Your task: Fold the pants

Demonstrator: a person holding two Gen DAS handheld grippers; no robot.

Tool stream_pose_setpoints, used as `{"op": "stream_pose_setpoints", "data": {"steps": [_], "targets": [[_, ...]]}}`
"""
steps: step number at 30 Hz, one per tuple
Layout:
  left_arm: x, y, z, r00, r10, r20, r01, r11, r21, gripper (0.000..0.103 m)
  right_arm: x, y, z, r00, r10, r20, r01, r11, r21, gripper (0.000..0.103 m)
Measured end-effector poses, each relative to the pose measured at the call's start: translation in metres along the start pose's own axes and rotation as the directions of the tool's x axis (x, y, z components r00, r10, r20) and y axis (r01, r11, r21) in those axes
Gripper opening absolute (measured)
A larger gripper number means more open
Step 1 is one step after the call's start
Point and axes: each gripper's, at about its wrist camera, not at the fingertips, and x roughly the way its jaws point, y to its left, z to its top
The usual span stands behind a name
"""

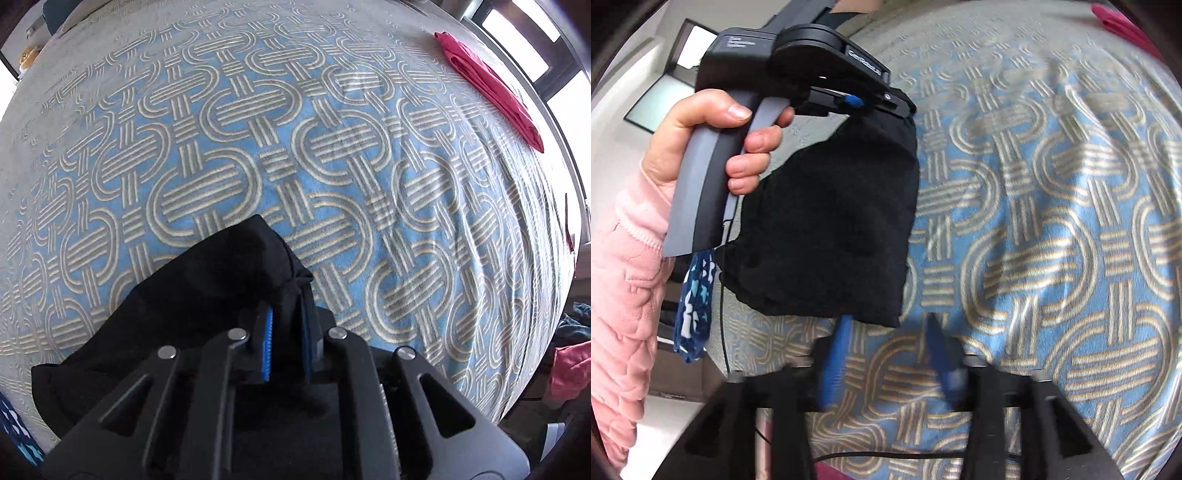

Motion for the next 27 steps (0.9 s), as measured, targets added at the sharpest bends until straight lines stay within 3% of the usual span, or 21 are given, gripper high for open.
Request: {"op": "stream_pose_setpoints", "data": {"steps": [4, 5, 6, 7, 11, 18, 21, 23, 25, 27], "targets": [[-0.003, 0.006, 0.007, 1.0, -0.007, -0.004, 0.007, 1.0, -0.01, 0.014, 0.007, 0.016, 0.003, 0.998, -0.043, 0.045, 0.047, 0.996, -0.081, 0.068], [-0.003, 0.007, 0.009, 1.0, -0.003, -0.004, 0.003, 1.0, -0.013, 0.014, 0.01, 0.018, 0.006, 0.996, -0.063, 0.058, 0.068, 0.994, -0.089, 0.059], [-0.004, 0.008, 0.01, 1.0, 0.005, 0.006, -0.005, 1.0, -0.026, 0.014, 0.017, 0.018, 0.012, 0.997, -0.06, 0.042, 0.064, 0.994, -0.086, 0.021], [-0.006, 0.011, 0.012, 1.0, 0.009, 0.022, -0.008, 0.999, -0.047, 0.014, 0.024, 0.018, 0.017, 0.999, -0.051, 0.009, 0.051, 0.996, -0.077, 0.017], [0.0, 0.025, 0.025, 0.999, -0.023, 0.035, 0.027, 0.992, -0.123, 0.014, 0.012, 0.028, 0.018, 0.993, -0.114, 0.026, 0.116, 0.982, -0.149, 0.012], [0.009, 0.02, 0.025, 0.998, 0.005, 0.066, 0.001, 0.995, -0.097, 0.014, 0.009, 0.036, -0.009, 0.961, -0.277, 0.009, 0.272, 0.936, -0.223, 0.006], [0.002, 0.019, 0.019, 0.997, -0.009, 0.082, 0.017, 0.995, -0.095, 0.021, 0.012, 0.034, -0.016, 0.97, -0.244, -0.016, 0.235, 0.947, -0.217, 0.006], [-0.01, 0.02, 0.016, 0.991, -0.009, 0.132, 0.023, 0.994, -0.103, 0.028, 0.008, 0.033, -0.018, 0.969, -0.249, -0.002, 0.242, 0.945, -0.218, 0.006], [-0.021, 0.019, 0.014, 0.986, 0.004, 0.169, 0.015, 0.993, -0.115, 0.044, 0.003, 0.033, -0.016, 0.969, -0.248, 0.01, 0.244, 0.945, -0.219, 0.006], [-0.031, 0.02, 0.01, 0.982, 0.009, 0.19, 0.014, 0.993, -0.119, 0.046, -0.002, 0.031, -0.014, 0.969, -0.247, 0.013, 0.244, 0.945, -0.217, 0.006]]}}
